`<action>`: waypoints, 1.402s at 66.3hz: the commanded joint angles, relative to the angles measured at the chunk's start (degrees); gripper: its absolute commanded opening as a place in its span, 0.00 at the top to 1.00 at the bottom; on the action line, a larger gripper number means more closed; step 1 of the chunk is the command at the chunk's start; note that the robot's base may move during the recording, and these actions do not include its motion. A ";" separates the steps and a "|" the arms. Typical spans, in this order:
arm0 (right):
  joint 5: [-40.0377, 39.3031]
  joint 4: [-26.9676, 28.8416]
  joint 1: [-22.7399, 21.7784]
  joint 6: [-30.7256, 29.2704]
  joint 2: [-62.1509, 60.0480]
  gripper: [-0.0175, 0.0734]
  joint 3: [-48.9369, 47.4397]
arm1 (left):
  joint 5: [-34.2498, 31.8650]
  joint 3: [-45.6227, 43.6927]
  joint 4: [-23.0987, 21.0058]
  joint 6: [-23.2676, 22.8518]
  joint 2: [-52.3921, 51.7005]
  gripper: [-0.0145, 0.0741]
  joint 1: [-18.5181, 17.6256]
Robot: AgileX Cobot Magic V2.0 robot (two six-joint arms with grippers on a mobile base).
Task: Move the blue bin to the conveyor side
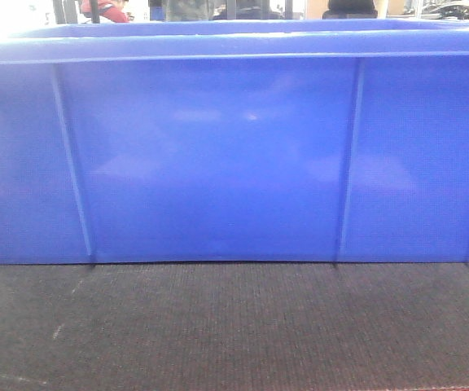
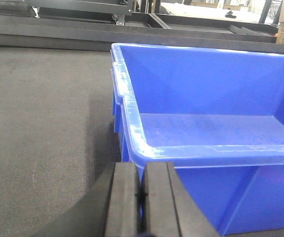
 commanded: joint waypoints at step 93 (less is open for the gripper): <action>-1.99 -0.69 0.21 -0.57 -0.28 0.89 0.03 | -25.42 27.04 -17.67 23.16 -12.64 0.85 18.12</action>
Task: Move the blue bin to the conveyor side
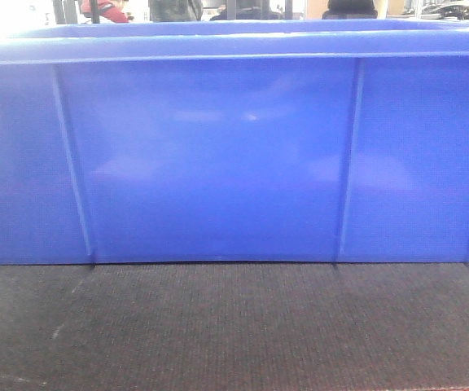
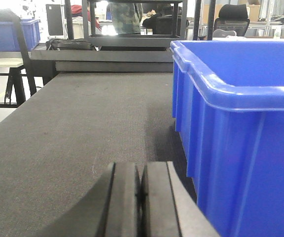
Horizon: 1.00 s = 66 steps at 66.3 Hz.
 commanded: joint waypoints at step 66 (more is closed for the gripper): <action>-3.23 -1.00 -1.22 -0.52 -0.28 0.89 1.04 | -1.71 0.02 -0.48 0.11 -0.28 0.85 0.24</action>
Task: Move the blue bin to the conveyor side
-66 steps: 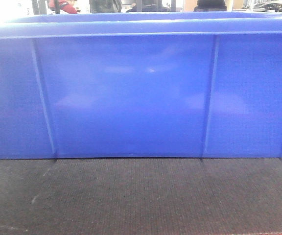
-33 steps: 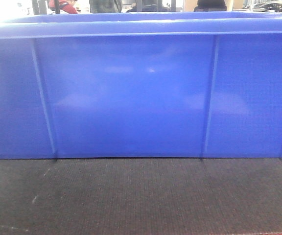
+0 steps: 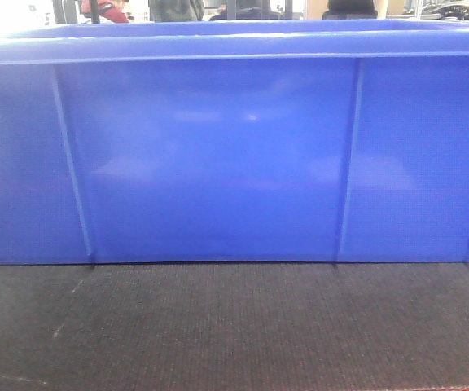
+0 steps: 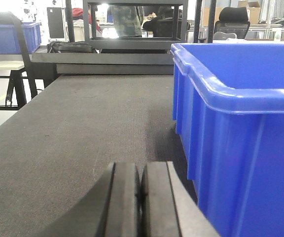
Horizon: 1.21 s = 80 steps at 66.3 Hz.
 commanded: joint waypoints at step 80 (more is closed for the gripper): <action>-26.64 9.10 -15.39 -4.75 -0.28 0.89 23.77 | -1.07 -0.08 -0.37 -0.01 -0.25 0.85 0.24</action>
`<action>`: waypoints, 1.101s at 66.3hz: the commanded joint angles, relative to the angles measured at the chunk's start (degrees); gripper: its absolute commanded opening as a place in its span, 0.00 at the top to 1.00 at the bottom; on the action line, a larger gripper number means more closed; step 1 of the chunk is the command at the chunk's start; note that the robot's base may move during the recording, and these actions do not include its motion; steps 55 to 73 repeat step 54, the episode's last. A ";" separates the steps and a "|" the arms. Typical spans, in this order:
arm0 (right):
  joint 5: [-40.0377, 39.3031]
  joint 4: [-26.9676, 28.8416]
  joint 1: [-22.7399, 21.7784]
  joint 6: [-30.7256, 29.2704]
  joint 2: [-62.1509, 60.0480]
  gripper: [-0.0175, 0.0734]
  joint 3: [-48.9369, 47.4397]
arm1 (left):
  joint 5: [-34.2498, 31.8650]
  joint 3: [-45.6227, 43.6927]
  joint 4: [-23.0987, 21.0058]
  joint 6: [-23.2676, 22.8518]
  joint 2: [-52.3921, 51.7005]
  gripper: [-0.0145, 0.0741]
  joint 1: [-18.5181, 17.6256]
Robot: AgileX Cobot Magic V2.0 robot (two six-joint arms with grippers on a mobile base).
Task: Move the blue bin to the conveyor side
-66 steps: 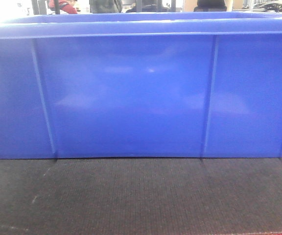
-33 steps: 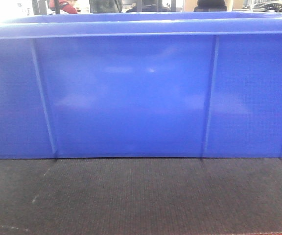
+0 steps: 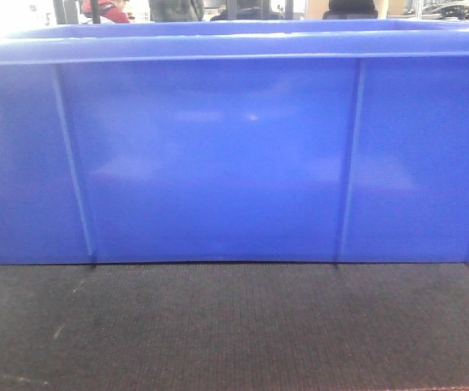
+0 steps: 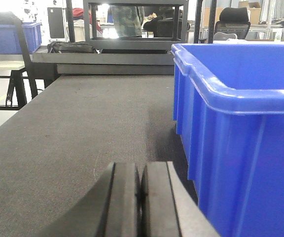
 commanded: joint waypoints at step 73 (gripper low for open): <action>-1.57 0.48 -0.16 -0.46 -0.38 0.89 0.00 | -0.98 -0.08 -0.27 -0.01 -0.25 0.85 0.24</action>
